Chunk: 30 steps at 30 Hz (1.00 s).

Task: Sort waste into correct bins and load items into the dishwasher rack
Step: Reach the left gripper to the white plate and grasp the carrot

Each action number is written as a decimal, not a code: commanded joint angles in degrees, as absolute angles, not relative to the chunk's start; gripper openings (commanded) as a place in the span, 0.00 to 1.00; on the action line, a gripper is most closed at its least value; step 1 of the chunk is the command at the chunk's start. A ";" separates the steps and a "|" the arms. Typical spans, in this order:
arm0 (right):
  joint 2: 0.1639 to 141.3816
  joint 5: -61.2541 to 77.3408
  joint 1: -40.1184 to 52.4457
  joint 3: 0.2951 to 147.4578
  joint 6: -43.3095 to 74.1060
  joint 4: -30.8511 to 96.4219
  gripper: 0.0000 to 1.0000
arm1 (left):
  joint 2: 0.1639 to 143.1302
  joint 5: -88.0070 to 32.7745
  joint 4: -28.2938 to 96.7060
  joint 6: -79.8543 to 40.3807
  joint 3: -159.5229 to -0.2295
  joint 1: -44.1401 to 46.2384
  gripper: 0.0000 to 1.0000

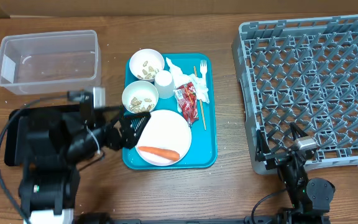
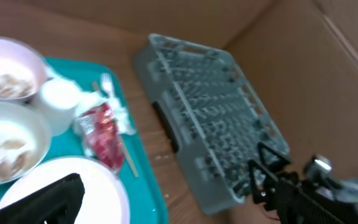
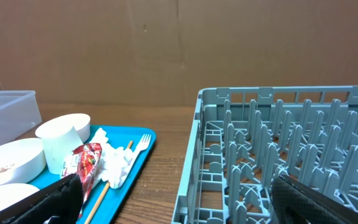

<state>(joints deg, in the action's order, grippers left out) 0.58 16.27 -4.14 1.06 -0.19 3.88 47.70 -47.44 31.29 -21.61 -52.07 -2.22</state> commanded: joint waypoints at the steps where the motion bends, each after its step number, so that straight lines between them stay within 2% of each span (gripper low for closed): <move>1: 0.16 16.08 -4.36 0.49 -0.23 3.51 1.00 | 50.61 -47.42 30.87 -29.63 -54.30 -0.67 1.00; 3: 0.16 16.10 -4.36 0.49 -0.23 3.51 1.00 | 50.87 -26.89 39.55 -41.01 -54.81 3.51 1.00; 5: 0.16 16.08 -4.36 0.49 -0.23 3.51 1.00 | 50.94 -13.37 44.88 -47.94 -54.94 9.13 1.00; 7: 0.16 16.10 -4.36 0.49 -0.23 3.51 1.00 | 51.20 -5.13 46.98 -52.71 -54.94 14.50 1.00; 8: 0.16 16.08 -4.36 0.49 -0.23 3.51 1.00 | 51.70 1.04 47.81 -57.49 -54.89 19.92 1.00; 10: 0.16 16.08 -4.36 0.47 -0.23 3.51 1.00 | 52.99 6.39 47.59 -63.20 -54.85 26.33 1.00; 14: 0.16 16.08 -4.36 0.47 -0.23 3.51 1.00 | 58.13 6.20 47.66 -67.37 -54.85 31.14 1.00; 19: 0.16 16.10 -4.36 0.49 -0.23 3.51 1.00 | 66.63 4.67 47.77 -73.71 -54.85 31.09 1.00; 23: 0.16 16.10 -4.36 0.49 -0.23 3.51 1.00 | 75.40 -1.45 47.68 -81.71 -54.85 31.09 1.00; 30: 0.16 16.08 -4.36 0.49 -0.23 3.51 1.00 | 85.86 -6.98 44.29 -82.98 -54.85 30.15 1.00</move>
